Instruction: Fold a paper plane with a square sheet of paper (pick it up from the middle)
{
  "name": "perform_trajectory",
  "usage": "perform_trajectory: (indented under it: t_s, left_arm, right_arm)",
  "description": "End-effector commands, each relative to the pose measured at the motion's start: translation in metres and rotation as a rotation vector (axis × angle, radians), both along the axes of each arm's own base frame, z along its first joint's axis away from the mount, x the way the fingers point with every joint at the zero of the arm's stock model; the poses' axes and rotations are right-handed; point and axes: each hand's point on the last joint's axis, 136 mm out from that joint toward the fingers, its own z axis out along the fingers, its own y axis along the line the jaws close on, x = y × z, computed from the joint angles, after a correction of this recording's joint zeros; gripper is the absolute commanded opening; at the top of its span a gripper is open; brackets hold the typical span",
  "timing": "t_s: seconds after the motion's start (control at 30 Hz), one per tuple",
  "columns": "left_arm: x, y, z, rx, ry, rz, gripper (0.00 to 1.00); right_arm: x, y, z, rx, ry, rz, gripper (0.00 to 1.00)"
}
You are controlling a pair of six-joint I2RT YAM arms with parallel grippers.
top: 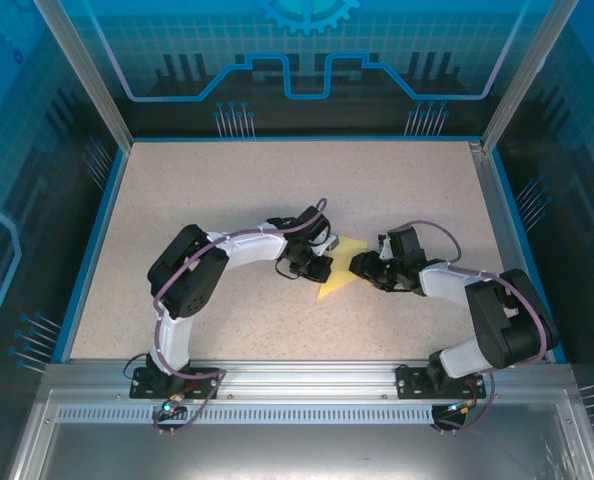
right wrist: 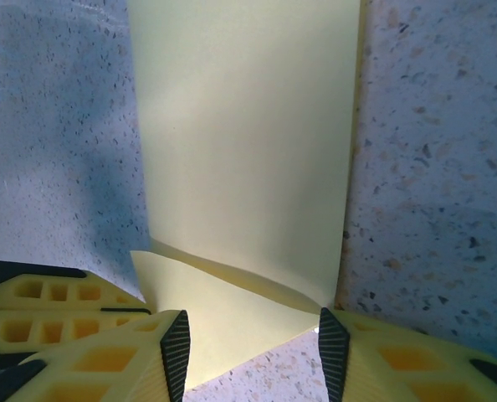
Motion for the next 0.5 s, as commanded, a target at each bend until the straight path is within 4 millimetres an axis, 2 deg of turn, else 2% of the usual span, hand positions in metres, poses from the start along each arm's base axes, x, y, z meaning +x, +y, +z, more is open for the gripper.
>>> perform_trajectory:
  t_s: [0.0, 0.23, 0.47]
  left_arm:
    - [0.004, 0.001, -0.007, 0.015, -0.002, -0.002, 0.03]
    - [0.006, 0.008, -0.018, 0.013, 0.019, 0.022, 0.0]
    - [0.006, 0.009, -0.02, 0.007, 0.03, 0.024, 0.0]
  right_arm:
    - [-0.004, 0.006, 0.0, 0.01, 0.011, 0.011, 0.48]
    - [-0.011, -0.005, -0.005, -0.053, 0.023, -0.021, 0.49]
    - [-0.004, 0.007, -0.004, -0.006, 0.019, -0.007, 0.49]
